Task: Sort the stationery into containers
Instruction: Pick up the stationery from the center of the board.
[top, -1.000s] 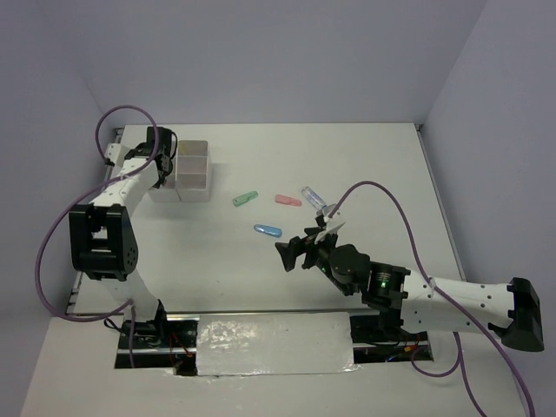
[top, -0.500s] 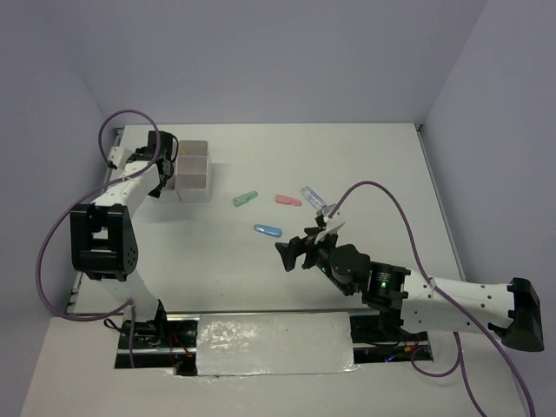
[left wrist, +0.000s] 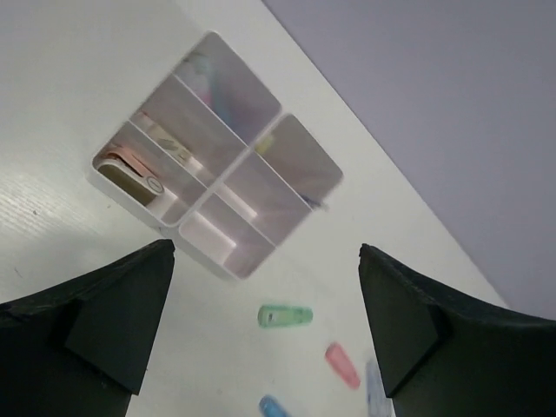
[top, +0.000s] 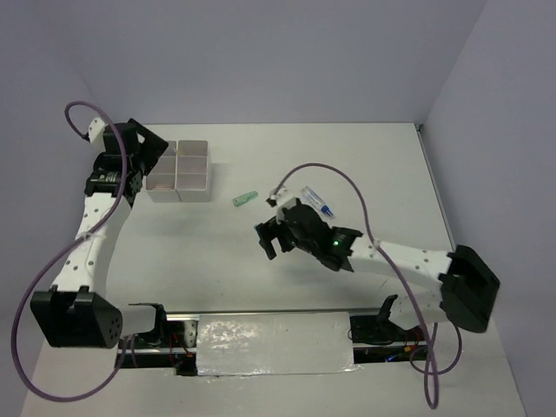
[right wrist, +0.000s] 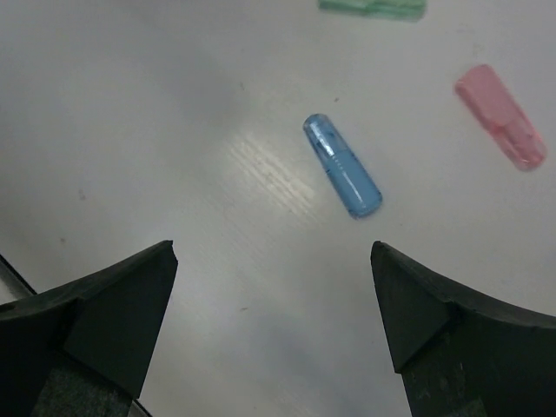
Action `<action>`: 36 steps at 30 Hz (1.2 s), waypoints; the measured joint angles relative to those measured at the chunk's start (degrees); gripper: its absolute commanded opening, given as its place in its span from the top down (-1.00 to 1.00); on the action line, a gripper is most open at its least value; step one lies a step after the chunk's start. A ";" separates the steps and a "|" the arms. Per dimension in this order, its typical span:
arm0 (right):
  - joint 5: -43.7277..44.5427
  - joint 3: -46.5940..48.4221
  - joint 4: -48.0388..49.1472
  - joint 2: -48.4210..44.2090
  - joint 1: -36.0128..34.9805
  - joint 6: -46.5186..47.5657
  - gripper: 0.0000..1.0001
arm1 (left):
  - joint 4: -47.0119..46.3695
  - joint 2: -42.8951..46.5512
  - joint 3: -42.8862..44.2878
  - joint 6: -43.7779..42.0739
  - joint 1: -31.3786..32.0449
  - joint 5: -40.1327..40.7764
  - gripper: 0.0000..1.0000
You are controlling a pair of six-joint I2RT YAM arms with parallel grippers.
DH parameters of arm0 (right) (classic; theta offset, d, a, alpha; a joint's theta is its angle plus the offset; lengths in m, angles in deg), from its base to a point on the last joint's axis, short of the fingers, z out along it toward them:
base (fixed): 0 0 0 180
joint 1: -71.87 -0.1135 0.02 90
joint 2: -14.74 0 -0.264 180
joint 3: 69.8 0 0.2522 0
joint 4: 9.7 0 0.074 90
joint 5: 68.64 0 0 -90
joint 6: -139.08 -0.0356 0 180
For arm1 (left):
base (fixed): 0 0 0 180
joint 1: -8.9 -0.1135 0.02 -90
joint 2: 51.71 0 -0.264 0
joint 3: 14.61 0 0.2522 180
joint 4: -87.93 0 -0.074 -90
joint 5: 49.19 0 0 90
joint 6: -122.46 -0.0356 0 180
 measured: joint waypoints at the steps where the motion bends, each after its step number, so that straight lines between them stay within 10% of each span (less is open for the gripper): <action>1: -2.25 2.19 -1.11 3.58 0.00 1.79 -0.99 | 0.24 1.75 -0.04 -2.99 -0.52 -3.45 -0.98; 12: -7.96 9.70 -7.52 22.14 0.04 14.97 -0.96 | 9.81 25.14 -14.03 -26.99 -1.73 -33.14 -0.99; 31: -15.32 22.84 -16.96 34.32 8.98 22.82 -0.80 | 7.06 34.38 -27.32 -31.34 -0.13 -40.41 -0.99; 36: -16.68 24.65 -17.79 36.74 9.01 22.36 -0.19 | 6.86 34.99 -27.56 -31.34 -0.13 -40.87 -0.99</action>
